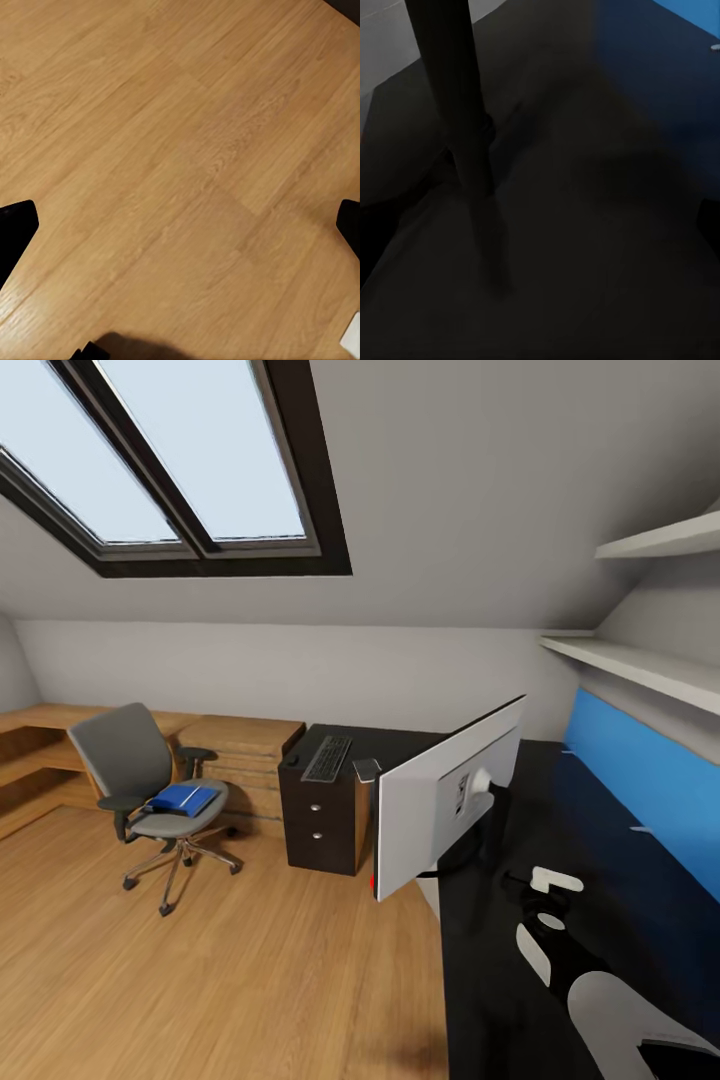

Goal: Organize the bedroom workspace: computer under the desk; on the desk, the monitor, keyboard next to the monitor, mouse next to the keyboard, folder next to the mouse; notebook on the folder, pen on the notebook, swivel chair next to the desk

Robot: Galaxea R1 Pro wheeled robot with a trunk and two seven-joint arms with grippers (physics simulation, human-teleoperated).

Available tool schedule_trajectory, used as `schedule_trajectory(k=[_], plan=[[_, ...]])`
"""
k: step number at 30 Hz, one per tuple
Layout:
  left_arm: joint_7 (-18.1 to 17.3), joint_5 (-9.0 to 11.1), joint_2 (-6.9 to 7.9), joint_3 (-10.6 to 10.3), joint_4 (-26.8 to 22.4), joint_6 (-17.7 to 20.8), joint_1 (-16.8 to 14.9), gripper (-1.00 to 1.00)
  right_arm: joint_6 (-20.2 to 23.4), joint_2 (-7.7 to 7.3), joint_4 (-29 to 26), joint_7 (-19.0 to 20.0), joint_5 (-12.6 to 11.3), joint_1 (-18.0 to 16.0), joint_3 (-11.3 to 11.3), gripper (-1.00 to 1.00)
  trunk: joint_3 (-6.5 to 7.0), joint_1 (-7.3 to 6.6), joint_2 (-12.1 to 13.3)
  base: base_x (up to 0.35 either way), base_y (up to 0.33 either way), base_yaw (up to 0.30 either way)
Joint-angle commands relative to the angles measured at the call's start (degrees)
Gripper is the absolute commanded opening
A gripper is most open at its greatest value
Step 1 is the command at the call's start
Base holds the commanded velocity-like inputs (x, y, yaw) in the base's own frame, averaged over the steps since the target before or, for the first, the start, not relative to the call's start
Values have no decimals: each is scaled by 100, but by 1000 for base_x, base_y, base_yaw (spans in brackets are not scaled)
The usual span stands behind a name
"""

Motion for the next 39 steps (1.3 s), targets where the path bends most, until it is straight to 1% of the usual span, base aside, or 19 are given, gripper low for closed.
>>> schedule_trajectory(k=[1, 7, 13, 19, 31, 36, 39], plan=[[38, 61, 10, -40, -9, -36, -3, 100, -35, 0, 5, 6, -60, -5, 3, 100, -27, 24, -49, 0, 0, 0], [38, 69, 12, -38, -8, -27, -3, 100, -35, 1, 6, 7, -59, -5, 3, 100, -134, 156, -290, 0, 0, 0], [16, 59, 12, -45, -2, -34, -3, 100, -40, 1, 7, 2, -59, -5, 3, 100, -134, 156, -290, 0, 0, 0], [3, 44, 20, -48, 0, -50, -3, 100, -44, 33, 0, 0, -59, -5, 3, 100, -134, 156, -290, -18, 24, -20], [3, 44, 20, -48, 7, -51, -3, 100, -44, 36, -2, 3, -59, -5, -2, 100, -120, 156, -290, -147, 241, -161], [3, 44, 20, -48, 9, -51, -3, 100, -44, 36, -2, 5, -59, -5, 2, 100, -102, 156, -290, -53, 299, -233], [3, 44, 20, -48, 14, -51, -3, 100, -44, 36, -2, 4, -59, -5, 3, 100, -91, 156, -290, -14, 136, -244]])
